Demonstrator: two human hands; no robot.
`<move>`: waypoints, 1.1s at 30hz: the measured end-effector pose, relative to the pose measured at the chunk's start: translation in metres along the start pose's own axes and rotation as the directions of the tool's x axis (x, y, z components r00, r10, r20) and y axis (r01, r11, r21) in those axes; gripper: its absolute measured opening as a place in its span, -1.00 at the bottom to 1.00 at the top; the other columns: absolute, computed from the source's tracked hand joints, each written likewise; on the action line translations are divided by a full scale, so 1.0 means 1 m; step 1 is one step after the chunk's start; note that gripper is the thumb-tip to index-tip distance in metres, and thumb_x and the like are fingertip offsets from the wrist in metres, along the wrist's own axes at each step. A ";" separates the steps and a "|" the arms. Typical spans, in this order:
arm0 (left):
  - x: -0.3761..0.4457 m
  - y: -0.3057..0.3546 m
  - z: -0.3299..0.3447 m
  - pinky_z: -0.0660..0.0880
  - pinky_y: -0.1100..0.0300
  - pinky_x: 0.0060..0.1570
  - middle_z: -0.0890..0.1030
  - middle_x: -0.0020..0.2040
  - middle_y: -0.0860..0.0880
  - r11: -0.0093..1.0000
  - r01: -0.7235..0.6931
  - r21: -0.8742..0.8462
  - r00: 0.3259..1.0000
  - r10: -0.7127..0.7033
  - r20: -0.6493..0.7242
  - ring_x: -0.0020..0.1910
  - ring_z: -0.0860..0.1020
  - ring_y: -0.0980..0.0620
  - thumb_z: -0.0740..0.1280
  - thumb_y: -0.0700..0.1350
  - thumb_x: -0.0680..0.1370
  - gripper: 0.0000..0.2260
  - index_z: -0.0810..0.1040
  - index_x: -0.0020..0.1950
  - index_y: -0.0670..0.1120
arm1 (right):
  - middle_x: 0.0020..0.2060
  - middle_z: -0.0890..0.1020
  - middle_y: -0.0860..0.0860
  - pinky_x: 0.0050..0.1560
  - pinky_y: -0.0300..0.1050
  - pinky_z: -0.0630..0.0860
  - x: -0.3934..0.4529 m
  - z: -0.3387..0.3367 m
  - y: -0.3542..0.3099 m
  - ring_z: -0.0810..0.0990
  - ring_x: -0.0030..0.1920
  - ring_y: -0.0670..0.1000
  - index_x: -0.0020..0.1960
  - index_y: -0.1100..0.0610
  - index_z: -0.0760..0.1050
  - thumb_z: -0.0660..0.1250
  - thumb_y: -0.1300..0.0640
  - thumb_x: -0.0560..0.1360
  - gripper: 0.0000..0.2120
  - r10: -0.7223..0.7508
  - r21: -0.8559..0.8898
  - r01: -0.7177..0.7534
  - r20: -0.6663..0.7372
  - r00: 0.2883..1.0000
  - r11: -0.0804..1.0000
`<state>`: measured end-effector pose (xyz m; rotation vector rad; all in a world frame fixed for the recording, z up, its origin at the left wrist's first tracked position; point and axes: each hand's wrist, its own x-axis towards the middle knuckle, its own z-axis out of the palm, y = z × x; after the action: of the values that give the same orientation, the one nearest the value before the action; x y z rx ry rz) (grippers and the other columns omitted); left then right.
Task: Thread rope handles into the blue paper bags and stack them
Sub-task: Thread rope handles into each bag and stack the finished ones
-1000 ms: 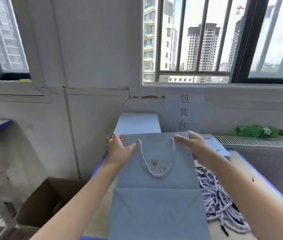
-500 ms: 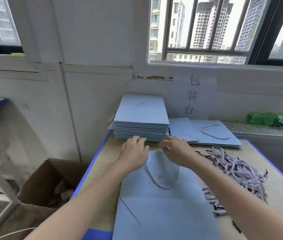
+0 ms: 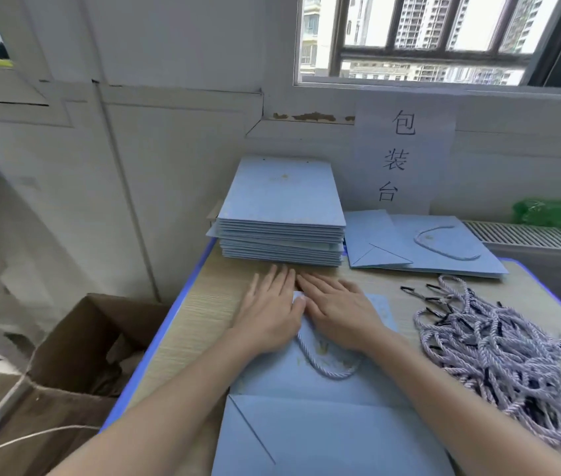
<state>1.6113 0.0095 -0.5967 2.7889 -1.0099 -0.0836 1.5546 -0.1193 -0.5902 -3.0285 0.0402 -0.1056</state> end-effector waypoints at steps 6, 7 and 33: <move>0.014 0.012 -0.016 0.14 0.08 0.38 0.33 0.45 -0.12 0.992 -0.116 0.043 0.985 0.121 -0.121 0.45 0.25 -0.08 -0.08 0.07 0.62 -0.50 0.37 0.41 -0.17 | 0.21 0.59 -0.03 0.10 -0.35 0.34 0.003 -0.028 0.020 0.49 0.19 -0.10 0.23 0.07 0.56 0.20 0.23 0.55 -0.69 0.121 0.560 -0.082 -0.033 0.992 0.824; 0.012 0.012 -0.012 0.05 0.11 0.42 0.24 0.51 -0.10 0.990 -0.136 0.044 0.984 0.140 -0.114 0.49 0.16 -0.02 -0.12 0.11 0.62 -0.45 0.28 0.47 -0.16 | 0.28 0.53 -0.03 0.20 -0.31 0.30 0.000 -0.026 0.025 0.44 0.26 -0.11 0.30 0.06 0.50 0.17 0.18 0.58 -0.67 0.122 0.497 -0.081 -0.051 0.991 0.864; 0.054 0.084 -0.115 0.26 0.08 0.22 0.52 0.14 -0.16 0.858 -0.488 0.162 0.508 0.430 -0.746 0.16 0.37 -0.10 0.40 -0.16 0.30 -0.61 0.54 0.11 -0.19 | 0.06 0.45 0.09 0.07 -0.01 0.44 -0.030 -0.139 0.080 0.47 0.09 0.12 0.33 0.03 0.40 0.37 0.19 0.45 -0.54 0.157 0.300 -0.012 -0.463 0.872 0.954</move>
<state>1.6131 -0.0718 -0.4677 1.9842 -1.3684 1.0293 1.5131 -0.2129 -0.4633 -2.6250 0.1837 -0.7871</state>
